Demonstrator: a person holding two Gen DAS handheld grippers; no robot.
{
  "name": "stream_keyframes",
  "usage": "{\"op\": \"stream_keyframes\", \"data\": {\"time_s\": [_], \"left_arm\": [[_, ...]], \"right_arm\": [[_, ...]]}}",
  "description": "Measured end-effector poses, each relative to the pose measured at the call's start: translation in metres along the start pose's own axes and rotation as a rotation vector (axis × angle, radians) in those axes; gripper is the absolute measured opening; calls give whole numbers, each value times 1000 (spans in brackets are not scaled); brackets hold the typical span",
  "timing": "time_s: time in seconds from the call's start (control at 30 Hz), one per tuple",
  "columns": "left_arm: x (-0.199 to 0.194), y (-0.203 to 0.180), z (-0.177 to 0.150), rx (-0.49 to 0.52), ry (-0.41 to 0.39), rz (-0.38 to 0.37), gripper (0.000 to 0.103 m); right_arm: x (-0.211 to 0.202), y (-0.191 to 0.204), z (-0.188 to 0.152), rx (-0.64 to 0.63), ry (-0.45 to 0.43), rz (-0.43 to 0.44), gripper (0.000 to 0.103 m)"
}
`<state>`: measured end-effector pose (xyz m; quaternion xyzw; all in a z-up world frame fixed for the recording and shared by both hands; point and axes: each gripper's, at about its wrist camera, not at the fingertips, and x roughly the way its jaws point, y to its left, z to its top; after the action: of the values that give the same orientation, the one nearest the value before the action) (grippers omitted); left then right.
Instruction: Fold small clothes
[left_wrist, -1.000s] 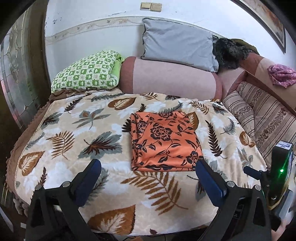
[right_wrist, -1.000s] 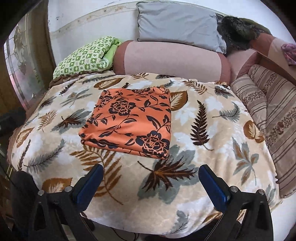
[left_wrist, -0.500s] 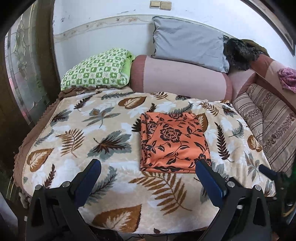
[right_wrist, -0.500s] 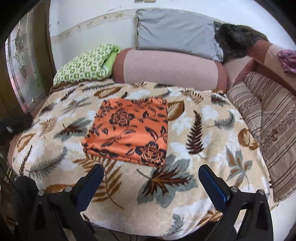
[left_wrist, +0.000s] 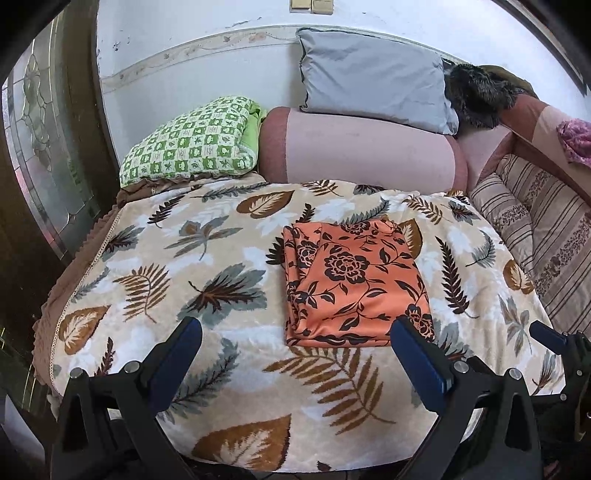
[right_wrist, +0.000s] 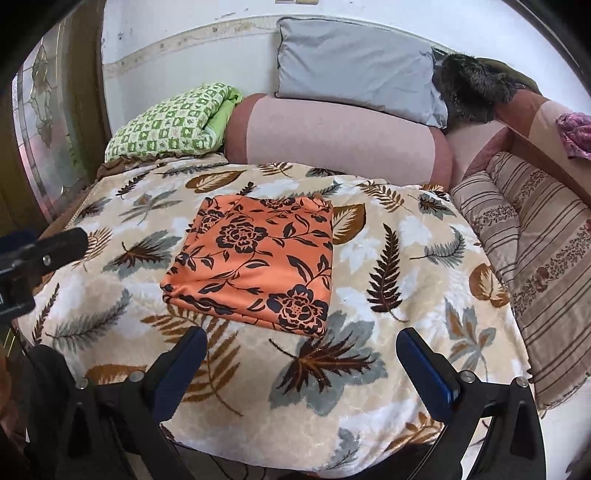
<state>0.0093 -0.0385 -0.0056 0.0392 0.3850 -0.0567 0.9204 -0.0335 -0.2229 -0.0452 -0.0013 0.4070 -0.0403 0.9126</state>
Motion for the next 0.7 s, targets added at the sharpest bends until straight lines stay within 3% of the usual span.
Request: {"op": "stream_keyframes", "data": {"time_s": [0.7], "left_arm": [[2, 0, 6, 15, -13, 11, 101]], "right_arm": [[7, -4, 10, -20, -13, 12, 103]]}}
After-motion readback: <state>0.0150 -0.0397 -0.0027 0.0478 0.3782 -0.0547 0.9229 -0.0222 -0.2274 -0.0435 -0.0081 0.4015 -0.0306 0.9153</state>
